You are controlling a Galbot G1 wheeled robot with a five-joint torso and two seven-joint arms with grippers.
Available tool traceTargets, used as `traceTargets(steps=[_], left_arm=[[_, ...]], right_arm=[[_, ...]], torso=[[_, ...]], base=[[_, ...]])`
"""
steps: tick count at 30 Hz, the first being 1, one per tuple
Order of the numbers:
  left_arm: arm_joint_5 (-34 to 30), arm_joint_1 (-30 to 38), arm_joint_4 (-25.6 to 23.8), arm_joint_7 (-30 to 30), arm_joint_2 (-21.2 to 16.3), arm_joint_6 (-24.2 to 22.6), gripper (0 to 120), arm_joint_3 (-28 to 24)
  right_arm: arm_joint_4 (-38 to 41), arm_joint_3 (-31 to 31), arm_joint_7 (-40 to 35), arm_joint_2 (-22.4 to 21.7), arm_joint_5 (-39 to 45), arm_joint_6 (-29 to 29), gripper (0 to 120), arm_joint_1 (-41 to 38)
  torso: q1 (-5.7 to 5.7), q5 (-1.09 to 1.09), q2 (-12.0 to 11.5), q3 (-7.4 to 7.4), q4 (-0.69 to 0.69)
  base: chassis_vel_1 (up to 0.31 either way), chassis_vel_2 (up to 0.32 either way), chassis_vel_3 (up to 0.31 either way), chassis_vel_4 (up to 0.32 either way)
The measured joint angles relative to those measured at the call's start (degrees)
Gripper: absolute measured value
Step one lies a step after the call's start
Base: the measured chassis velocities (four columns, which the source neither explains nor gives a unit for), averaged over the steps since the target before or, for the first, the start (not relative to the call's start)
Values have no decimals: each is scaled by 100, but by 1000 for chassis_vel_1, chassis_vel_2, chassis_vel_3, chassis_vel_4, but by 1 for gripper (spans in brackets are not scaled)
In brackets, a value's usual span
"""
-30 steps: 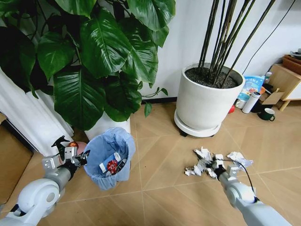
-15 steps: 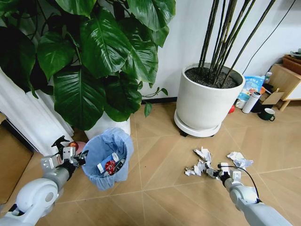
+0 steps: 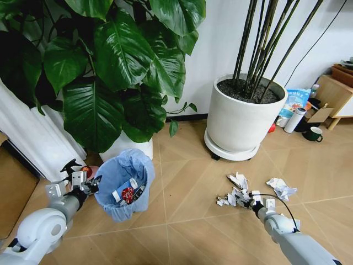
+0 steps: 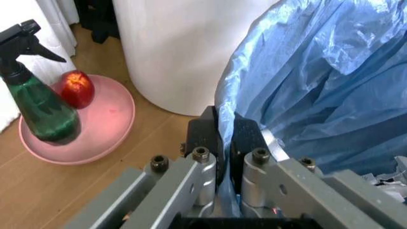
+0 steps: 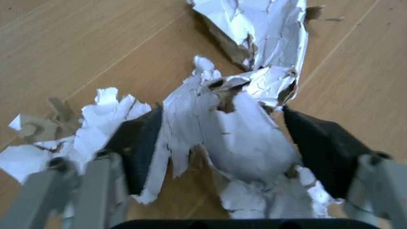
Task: Pick up the trash bin and place the garbage on the floor into it.
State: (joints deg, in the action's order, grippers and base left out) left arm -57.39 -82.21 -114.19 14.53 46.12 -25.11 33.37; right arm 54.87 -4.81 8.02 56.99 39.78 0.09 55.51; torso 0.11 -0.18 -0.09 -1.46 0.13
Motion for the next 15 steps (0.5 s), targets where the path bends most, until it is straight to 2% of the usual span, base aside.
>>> traceTargets(steps=[2, 3, 4, 7, 8, 10, 11, 15], left_arm=[[-1, 7, 4, 0, -4, -1, 0, 0], [-1, 7, 4, 0, -4, -1, 0, 0], [-4, 17, 12, 1, -7, -1, 0, 0], [-12, 42, 18, 4, -7, -2, 0, -13], [-12, 42, 18, 4, -7, -2, 0, -13], [-17, 53, 22, 5, -1, -4, 0, -22], [-17, 53, 22, 5, -1, -4, 0, -22], [-22, 60, 33, 6, 5, -4, 0, -25]], right_arm=[[0, 25, 19, 10, 0, 1, 59, 0], [0, 25, 19, 10, 0, 1, 59, 0], [0, 41, 24, 15, 0, 1, 51, 2], [-14, 63, 52, 27, 1, 0, 38, 8], [-14, 63, 52, 27, 1, 0, 38, 8], [-24, 74, 95, 27, 0, 0, 26, 25], [-24, 74, 95, 27, 0, 0, 26, 25], [-4, 55, 162, 24, 1, 2, 10, 71]], torso=[[0, 0, 0, 0, 0], [0, 0, 0, 0, 0], [0, 0, 0, 0, 0], [0, 0, 0, 0, 0], [0, 0, 0, 0, 0], [0, 0, 0, 0, 0], [0, 0, 0, 0, 0], [0, 0, 0, 0, 0]], base=[[0, 0, 0, 0], [0, 0, 0, 0], [0, 0, 0, 0], [0, 0, 0, 0], [0, 0, 0, 0], [0, 0, 0, 0], [0, 0, 0, 0], [0, 0, 0, 0]])
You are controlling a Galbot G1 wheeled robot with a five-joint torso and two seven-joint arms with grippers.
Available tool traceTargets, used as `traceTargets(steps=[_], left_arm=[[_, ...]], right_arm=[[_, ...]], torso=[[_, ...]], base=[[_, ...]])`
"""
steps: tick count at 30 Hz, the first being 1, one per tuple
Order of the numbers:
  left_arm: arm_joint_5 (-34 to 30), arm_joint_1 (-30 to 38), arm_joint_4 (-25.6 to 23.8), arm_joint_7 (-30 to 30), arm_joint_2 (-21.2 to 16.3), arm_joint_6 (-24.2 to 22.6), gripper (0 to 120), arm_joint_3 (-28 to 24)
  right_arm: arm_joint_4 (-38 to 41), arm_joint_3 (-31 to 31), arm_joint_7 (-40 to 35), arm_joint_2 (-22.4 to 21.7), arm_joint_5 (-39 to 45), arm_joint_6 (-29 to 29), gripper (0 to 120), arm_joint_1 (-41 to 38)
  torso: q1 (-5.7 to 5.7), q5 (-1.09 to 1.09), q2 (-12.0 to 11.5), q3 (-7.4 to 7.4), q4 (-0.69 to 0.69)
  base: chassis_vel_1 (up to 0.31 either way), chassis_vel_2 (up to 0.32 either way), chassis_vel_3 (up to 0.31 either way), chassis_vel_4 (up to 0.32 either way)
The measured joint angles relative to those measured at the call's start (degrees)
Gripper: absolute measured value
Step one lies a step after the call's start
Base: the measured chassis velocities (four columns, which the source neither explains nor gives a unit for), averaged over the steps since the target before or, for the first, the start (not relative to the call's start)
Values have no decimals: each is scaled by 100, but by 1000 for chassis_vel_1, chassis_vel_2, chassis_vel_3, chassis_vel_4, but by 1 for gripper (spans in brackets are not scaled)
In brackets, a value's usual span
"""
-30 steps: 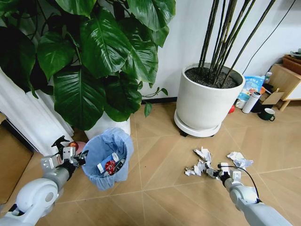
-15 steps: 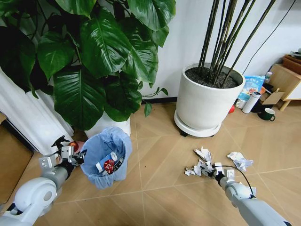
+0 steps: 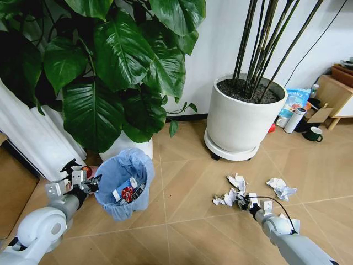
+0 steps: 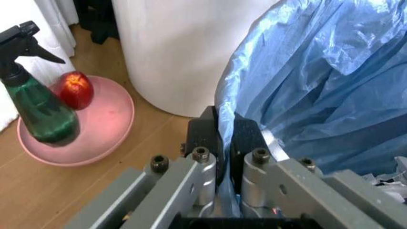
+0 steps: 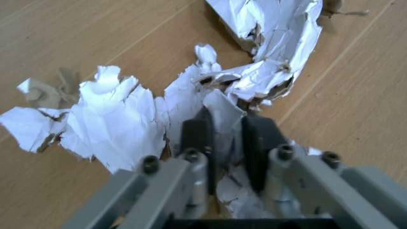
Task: Pick up the trash bin and place the garbage on the floor into it.
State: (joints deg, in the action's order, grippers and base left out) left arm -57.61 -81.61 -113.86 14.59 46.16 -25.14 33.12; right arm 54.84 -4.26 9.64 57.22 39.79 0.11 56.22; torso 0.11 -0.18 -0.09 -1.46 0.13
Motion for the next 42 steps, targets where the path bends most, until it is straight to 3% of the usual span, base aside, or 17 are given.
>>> traceTargets(steps=[4, 10, 19, 23, 27, 33, 37, 42], left_arm=[[-14, 8, 7, 0, 9, 0, 0, 0], [-20, 9, 42, -22, 18, 2, 0, 2], [-23, 42, 54, -33, 11, 11, 0, -34], [-15, 24, 59, -40, -2, 22, 0, -68], [22, 7, 80, -43, 15, 35, 0, -147], [30, 3, 88, -56, -7, 55, 0, -183], [48, 1, 89, -70, 2, 61, 0, -242], [45, 13, 81, -70, -5, 61, 0, -247]], right_arm=[[111, -71, 32, -15, 4, 16, 0, 87], [440, -233, 156, -76, -20, 161, 0, 317], [1884, -772, 501, -245, 92, 371, 0, 879], [2545, -983, 945, -420, 50, 640, 0, 1220], [3276, -1143, 1853, -659, 124, 947, 0, 1428], [3817, -1143, 2746, -899, 466, 1246, 0, 1373], [4207, -839, 3597, -1010, 1094, 1551, 0, 794], [4312, -322, 4022, -1032, 1500, 1615, 0, 163]], torso=[[0, 0, 0, 0, 0], [0, 0, 0, 0, 1], [0, 0, 0, 0, -1], [0, -1, 0, 0, 1], [0, 0, 0, 0, 0], [0, 1, 0, 0, 1], [0, 0, 0, 0, 0], [0, -1, 0, 0, -1]], base=[[0, 0, 0, 0], [0, 0, 0, 0], [0, 0, 0, 0], [0, 0, 0, 0], [0, 0, 0, 0], [0, 0, 0, 0], [0, 0, 0, 0], [0, 0, 0, 0]])
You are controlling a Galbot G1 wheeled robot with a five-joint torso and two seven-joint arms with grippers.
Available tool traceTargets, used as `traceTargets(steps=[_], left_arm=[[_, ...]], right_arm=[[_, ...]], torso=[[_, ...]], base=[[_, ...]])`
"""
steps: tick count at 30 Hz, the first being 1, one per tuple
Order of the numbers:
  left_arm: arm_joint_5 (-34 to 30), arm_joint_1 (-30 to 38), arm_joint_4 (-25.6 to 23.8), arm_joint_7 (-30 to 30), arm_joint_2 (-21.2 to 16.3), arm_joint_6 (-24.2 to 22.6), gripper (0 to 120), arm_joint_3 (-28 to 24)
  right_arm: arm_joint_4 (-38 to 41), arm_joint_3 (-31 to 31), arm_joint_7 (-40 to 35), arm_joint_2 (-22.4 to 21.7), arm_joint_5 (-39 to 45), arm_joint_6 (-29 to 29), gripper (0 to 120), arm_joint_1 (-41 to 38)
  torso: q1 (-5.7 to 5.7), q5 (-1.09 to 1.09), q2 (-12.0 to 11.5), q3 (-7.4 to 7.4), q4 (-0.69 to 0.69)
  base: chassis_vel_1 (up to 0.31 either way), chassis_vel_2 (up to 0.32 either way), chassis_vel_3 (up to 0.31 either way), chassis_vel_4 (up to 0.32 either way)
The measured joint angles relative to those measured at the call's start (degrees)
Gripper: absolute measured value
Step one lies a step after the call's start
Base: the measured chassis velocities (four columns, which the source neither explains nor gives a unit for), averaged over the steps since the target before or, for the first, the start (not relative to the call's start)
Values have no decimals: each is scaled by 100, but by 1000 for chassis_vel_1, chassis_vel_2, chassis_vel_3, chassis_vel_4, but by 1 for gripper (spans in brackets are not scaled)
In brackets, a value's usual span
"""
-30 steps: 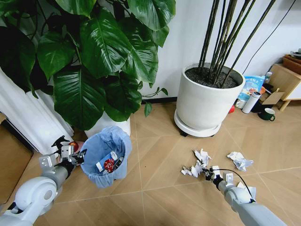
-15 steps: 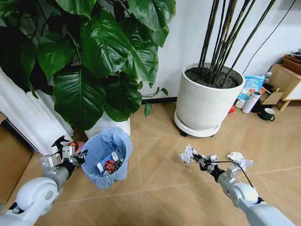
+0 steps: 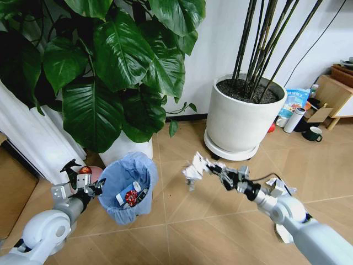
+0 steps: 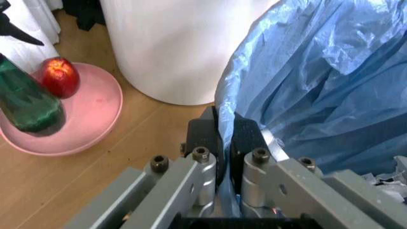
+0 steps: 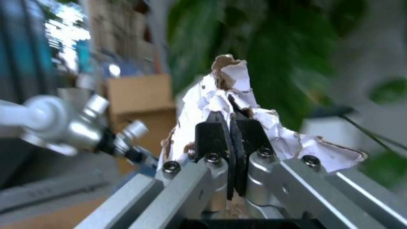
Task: Pick up the trash bin and place the garbage on the floor into it.
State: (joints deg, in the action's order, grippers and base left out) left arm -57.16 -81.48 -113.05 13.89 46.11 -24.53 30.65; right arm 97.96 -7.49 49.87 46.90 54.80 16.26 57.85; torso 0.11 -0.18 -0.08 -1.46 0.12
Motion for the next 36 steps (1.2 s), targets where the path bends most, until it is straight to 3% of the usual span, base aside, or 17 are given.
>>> traceTargets(steps=[12, 18, 22, 36], left_arm=[[-5, -7, -53, 14, -50, -35, 0, -89], [0, -47, -63, 15, -107, -44, 0, -134], [5, -55, -78, -7, -160, -47, 0, -185], [-5, 18, -85, -140, -251, -11, 0, -218]], right_arm=[[-688, 1782, 145, 397, 472, -17, 0, -2088], [-1051, 2249, 158, 613, 564, -18, 0, -2560], [-1482, 2877, 305, 924, 676, -15, 0, -3069], [-1938, 3778, 511, 1366, 847, 24, 0, -3641]], torso=[[0, 0, 0, -1, 0], [0, -1, 0, -1, 0], [0, 0, 0, -1, 1], [0, 1, 0, 0, 2]], base=[[0, 0, 0, 0], [0, 0, 0, 0], [0, 0, 0, 0], [0, 0, 0, 0]])
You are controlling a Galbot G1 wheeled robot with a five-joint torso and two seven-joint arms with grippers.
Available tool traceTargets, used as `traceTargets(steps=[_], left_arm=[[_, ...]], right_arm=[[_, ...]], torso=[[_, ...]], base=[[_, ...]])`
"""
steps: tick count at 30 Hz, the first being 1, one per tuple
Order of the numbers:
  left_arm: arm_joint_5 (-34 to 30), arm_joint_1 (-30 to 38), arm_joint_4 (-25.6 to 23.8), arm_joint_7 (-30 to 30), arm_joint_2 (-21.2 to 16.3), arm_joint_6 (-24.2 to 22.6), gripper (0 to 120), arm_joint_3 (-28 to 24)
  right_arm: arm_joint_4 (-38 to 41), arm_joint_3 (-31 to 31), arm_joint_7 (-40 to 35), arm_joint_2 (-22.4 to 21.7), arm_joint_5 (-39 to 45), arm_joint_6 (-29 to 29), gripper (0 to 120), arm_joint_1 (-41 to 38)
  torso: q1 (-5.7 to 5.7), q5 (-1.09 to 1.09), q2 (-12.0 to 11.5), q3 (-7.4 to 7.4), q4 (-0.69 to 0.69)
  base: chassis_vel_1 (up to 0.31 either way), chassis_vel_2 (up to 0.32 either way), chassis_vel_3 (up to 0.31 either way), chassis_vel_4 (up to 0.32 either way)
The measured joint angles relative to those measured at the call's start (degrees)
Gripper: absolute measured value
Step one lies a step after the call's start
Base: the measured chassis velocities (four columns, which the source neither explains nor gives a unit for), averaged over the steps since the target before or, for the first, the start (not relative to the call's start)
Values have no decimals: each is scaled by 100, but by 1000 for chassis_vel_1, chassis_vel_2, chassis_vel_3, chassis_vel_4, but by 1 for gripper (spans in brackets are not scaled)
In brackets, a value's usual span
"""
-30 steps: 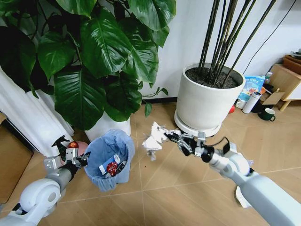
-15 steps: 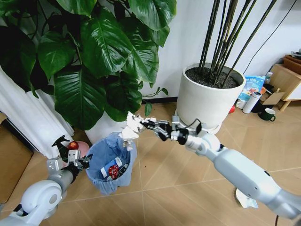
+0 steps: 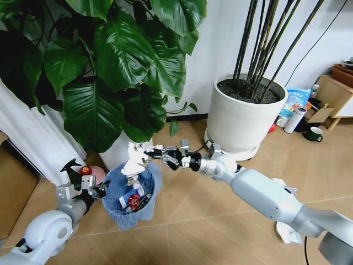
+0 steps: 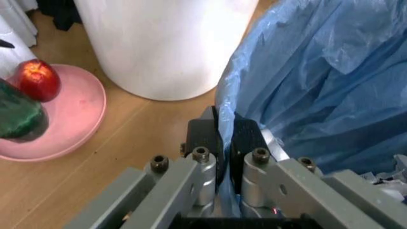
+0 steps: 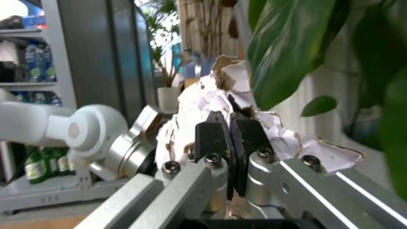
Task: Pick up the trash bin and place the garbage on the floor into it.
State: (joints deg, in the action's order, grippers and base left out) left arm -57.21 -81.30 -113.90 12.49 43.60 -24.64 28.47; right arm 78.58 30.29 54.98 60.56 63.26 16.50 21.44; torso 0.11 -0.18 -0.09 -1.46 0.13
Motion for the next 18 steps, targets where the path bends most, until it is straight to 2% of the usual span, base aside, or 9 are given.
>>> traceTargets(steps=[3, 4, 6, 10, 11, 15, 18], left_arm=[[-29, 36, -37, -22, -28, 3, 0, -19], [-46, 53, -62, -23, -36, 3, 0, -18], [-52, 58, -73, -23, -38, 4, 0, -16], [-79, 41, -119, -8, -75, 10, 0, 77], [-79, 41, -119, -8, -75, 10, 0, 77], [-89, -7, -140, 3, -68, 19, 0, 143], [-91, -10, -140, 9, -51, 21, 0, 149]], right_arm=[[-211, 422, 1, 73, -23, -27, 0, -304], [-384, 609, 7, 127, -114, -74, 3, -482], [-473, 688, 29, 160, -167, -99, 5, -569], [-954, 939, 182, 204, -430, -207, 25, -984], [-954, 939, 182, 204, -430, -207, 25, -984], [-764, 888, 209, -81, -410, -264, 43, -1019], [-661, 857, 210, -166, -390, -268, 51, -986]], torso=[[0, -1, 0, 0, -1], [0, 0, 0, 0, 0], [0, 0, 0, 0, 0], [0, 0, 0, 0, -2], [0, 0, 0, 0, -2], [0, 1, 1, 0, 1], [-1, -1, 1, 1, 1]], base=[[0, 0, 0, 0], [0, 0, 0, 0], [0, 0, 0, 0], [0, 0, 0, 0], [0, 0, 0, 0], [0, 0, 0, 0], [0, 0, 0, 0]])
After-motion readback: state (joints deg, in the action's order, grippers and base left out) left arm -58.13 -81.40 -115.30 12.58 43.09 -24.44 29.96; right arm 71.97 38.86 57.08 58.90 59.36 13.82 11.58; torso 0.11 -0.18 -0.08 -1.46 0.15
